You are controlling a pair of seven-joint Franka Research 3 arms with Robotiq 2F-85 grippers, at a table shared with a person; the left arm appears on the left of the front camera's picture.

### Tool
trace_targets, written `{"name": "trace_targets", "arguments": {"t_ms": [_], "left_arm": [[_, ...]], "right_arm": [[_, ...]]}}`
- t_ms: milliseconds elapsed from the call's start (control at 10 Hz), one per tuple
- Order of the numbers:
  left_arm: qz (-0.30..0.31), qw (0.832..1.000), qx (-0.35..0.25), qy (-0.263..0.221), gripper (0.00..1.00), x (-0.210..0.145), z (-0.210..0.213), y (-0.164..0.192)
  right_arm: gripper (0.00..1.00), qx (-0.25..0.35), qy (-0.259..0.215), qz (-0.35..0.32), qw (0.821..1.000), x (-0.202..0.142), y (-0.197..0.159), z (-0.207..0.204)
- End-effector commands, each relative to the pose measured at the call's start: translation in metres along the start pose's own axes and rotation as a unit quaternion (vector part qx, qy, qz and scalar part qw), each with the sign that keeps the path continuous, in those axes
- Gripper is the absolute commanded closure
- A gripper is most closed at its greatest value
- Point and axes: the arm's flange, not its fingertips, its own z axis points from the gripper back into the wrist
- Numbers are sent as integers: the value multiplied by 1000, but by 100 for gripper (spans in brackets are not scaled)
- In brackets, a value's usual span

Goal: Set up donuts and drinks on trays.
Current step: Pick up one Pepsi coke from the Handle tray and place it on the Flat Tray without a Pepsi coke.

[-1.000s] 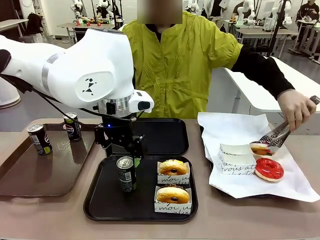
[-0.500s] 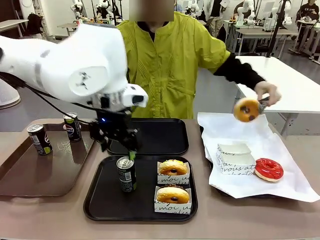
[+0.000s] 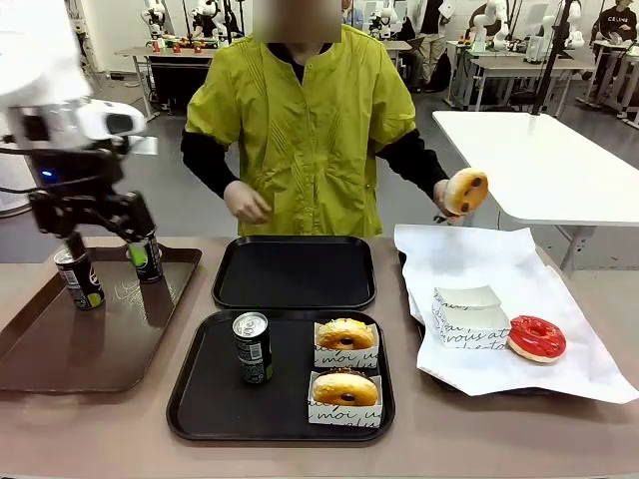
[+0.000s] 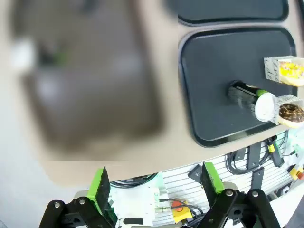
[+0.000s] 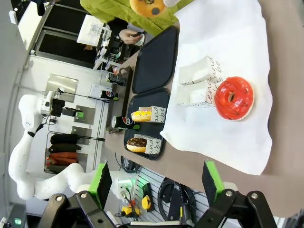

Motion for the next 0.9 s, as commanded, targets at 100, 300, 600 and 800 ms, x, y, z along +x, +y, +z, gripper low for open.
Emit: {"name": "trace_targets", "arguments": {"t_ms": [100, 300, 600, 800], "left_arm": [[40, 999, -30, -2, 0, 15, -10, 62], [52, 998, -22, -15, 0, 24, -10, 86], [61, 998, -25, -1, 0, 17, -12, 88], [61, 998, -25, -1, 0, 17, -12, 88]], "right_arm": [[0, 3, -2, 3, 1000, 0, -1, -1], [0, 3, -2, 3, 1000, 0, -1, -1], [0, 3, -2, 3, 1000, 0, -1, -1], [0, 3, -2, 3, 1000, 0, -1, -1]]}}
